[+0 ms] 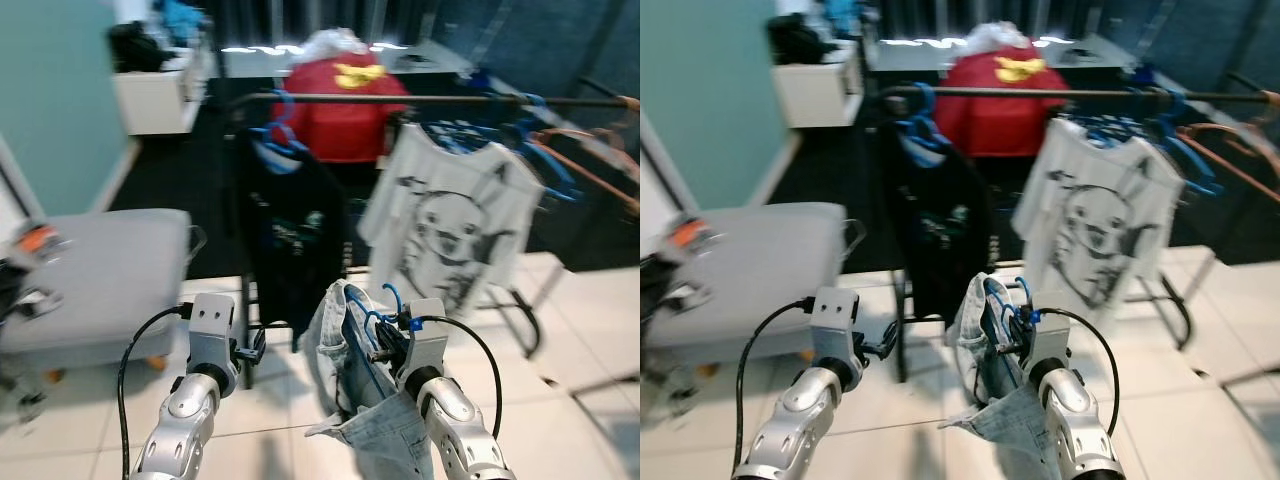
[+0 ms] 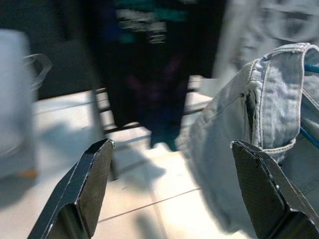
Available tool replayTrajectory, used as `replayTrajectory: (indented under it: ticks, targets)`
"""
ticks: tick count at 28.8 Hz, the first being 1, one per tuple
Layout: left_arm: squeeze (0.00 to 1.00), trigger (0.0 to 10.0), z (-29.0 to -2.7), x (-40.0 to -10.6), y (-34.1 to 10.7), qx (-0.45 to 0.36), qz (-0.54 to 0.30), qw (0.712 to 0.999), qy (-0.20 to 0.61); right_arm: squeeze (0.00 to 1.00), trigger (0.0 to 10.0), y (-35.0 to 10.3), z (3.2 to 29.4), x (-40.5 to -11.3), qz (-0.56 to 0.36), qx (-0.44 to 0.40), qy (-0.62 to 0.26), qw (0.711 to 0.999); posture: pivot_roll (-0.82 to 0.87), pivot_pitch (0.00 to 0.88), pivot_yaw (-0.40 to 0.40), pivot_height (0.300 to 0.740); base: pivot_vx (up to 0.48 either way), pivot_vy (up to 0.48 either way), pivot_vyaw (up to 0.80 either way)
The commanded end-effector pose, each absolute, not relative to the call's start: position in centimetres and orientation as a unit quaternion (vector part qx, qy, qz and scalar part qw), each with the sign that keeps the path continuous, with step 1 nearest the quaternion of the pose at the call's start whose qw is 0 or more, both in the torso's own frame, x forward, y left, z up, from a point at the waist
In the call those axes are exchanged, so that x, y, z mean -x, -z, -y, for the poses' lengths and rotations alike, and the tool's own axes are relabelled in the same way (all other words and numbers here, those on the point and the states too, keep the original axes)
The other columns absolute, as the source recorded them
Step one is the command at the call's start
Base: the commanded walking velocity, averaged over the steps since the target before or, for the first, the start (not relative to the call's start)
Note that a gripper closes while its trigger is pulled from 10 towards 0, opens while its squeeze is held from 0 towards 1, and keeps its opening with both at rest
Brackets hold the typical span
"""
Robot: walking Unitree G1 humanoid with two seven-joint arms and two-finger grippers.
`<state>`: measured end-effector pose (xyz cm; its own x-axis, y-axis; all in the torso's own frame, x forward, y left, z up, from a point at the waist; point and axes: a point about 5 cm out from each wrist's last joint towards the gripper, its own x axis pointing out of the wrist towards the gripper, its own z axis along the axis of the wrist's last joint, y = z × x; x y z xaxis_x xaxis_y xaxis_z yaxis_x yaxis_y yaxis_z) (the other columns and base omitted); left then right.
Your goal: Hang hanger
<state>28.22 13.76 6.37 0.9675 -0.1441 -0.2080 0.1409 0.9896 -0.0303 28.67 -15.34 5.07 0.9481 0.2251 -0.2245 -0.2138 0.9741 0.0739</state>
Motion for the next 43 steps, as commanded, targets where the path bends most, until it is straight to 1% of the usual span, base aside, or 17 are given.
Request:
replayTrajectory:
  ticks: [1,5,11,22,30,43]
  targets:
    - [0.00,10.0,-13.2,-28.1,-6.5,-0.002,-0.101,0.991,0.085,0.00,10.0,-5.6,15.7,-28.7,-0.104,-0.023,-0.108,0.988,-0.01,0.012,-0.026,0.740,0.000,0.000,-0.80]
    - [0.00,10.0,-13.2,-28.0,-6.4,-0.002,-0.102,0.991,0.085,0.00,10.0,-5.5,15.7,-28.6,-0.104,-0.025,-0.107,0.988,-0.01,0.012,-0.026,0.740,0.000,0.000,-0.80]
    - [0.00,10.0,-13.5,-27.9,-6.7,0.007,-0.092,0.993,0.077,0.00,10.0,-5.6,15.5,-28.3,-0.094,-0.031,-0.114,0.988,0.00,0.013,-0.031,0.740,0.000,0.000,0.00]
    - [0.00,10.0,-13.5,-28.0,-7.6,0.017,-0.065,0.995,0.072,0.00,10.0,-6.7,16.2,-29.0,-0.066,-0.040,-0.099,0.992,0.00,0.023,-0.035,0.740,0.000,0.000,0.00]
    - [0.00,10.0,-13.0,-28.0,-7.9,0.023,-0.055,0.993,0.098,0.00,10.0,-7.5,16.7,-29.3,-0.039,-0.042,-0.082,0.995,0.00,0.022,-0.027,0.740,0.000,0.000,0.00]
    - [0.00,10.0,-12.6,-27.8,-7.8,0.023,-0.056,0.992,0.113,0.00,10.0,-7.4,17.1,-29.2,-0.039,-0.037,-0.079,0.995,0.00,0.021,-0.024,0.740,0.276,0.000,0.00]
